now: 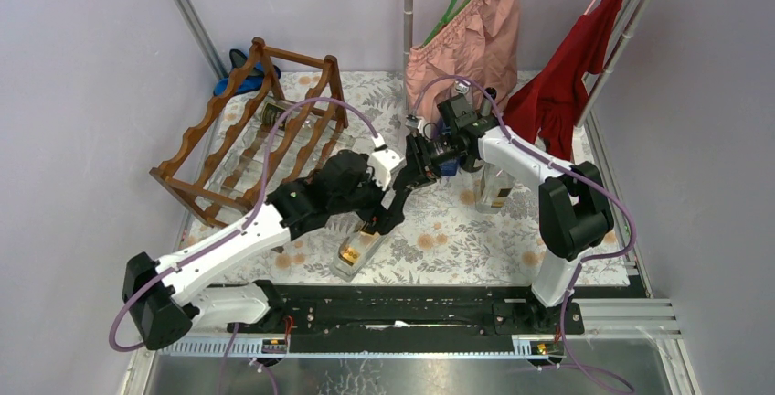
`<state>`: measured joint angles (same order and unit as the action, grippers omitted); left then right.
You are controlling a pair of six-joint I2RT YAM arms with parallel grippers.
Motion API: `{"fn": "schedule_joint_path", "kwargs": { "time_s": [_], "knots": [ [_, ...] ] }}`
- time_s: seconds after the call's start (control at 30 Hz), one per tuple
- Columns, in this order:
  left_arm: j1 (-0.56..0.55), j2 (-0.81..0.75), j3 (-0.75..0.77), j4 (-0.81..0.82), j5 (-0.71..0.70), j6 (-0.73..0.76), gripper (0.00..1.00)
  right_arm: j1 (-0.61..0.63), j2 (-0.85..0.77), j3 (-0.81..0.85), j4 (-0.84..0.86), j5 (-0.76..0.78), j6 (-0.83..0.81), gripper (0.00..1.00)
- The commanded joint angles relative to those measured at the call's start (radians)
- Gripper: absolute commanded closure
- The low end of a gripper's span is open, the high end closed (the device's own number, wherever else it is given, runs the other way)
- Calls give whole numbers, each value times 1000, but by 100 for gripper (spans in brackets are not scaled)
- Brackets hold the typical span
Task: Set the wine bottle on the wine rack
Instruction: Pick up the wine bottle from the center of the board.
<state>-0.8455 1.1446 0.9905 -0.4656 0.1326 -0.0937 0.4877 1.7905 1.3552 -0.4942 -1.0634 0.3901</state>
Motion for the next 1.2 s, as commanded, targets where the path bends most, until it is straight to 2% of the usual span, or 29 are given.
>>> {"fn": "schedule_joint_path", "kwargs": {
  "time_s": [0.0,0.3,0.4,0.6,0.73,1.0,1.17],
  "knots": [
    [-48,17,-3,38,-81,-37,1,-9,-15,0,-1,-175,127,100],
    [-60,38,-20,-16,-246,-19,1,-11,16,33,-56,-155,77,100],
    [-60,8,-39,-25,-240,-29,1,-11,19,33,-57,-150,76,100],
    [-69,-16,-63,-13,-139,-88,1,-11,27,36,-51,-147,81,100],
    [-80,-13,-72,-7,-147,-104,1,-12,29,35,-51,-148,85,100],
    [-146,54,-82,10,-271,-138,1,-12,32,39,-50,-148,90,100],
    [-178,100,-89,-15,-409,-142,1,-12,26,34,-52,-151,89,100]
  ]
}}
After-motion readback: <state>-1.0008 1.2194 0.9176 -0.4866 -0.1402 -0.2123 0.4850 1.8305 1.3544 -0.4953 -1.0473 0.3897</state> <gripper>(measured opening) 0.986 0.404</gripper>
